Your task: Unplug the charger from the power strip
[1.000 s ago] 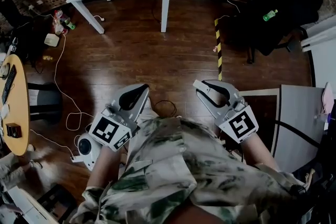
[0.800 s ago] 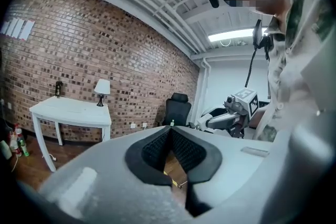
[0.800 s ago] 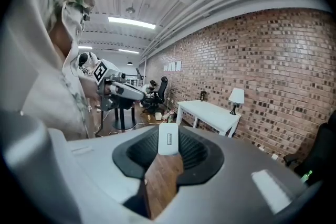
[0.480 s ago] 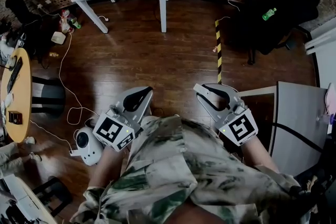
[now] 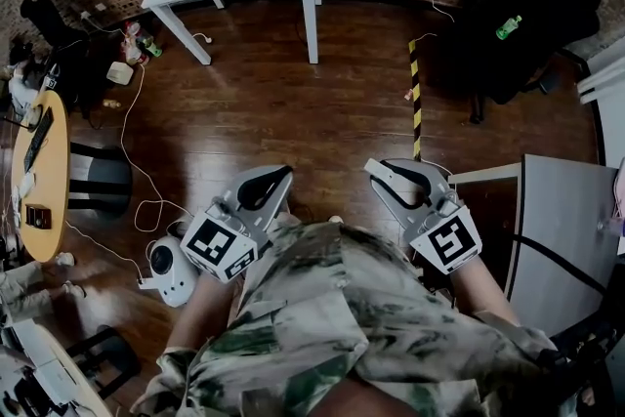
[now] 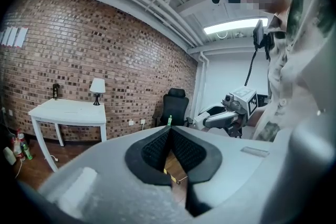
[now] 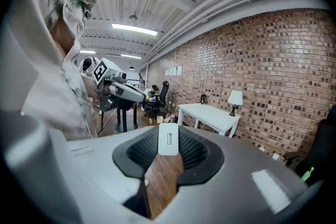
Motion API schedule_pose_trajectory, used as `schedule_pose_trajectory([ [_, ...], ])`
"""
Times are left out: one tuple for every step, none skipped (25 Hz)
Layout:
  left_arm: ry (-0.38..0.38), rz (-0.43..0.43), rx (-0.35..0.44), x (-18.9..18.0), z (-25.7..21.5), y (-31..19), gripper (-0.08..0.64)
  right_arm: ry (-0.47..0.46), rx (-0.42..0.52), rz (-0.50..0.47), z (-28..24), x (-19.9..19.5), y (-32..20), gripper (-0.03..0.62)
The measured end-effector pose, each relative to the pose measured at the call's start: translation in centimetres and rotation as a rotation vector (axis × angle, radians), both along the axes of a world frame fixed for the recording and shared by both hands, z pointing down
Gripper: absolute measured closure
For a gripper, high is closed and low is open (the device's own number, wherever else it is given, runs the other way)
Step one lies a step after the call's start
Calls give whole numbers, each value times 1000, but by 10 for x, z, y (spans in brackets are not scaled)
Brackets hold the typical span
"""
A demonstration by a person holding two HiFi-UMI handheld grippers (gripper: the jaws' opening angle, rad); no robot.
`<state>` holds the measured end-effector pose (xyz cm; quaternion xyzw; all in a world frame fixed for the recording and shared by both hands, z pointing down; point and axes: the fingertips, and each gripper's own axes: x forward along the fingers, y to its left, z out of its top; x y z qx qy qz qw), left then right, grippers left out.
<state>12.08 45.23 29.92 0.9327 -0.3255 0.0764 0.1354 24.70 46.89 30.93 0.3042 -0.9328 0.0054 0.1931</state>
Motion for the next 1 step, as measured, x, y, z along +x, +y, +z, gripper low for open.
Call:
schedule_pose_trajectory([
  [-2,-1,-2,-1,0,-1,557,-2,0,1,-1,0,-2,485],
])
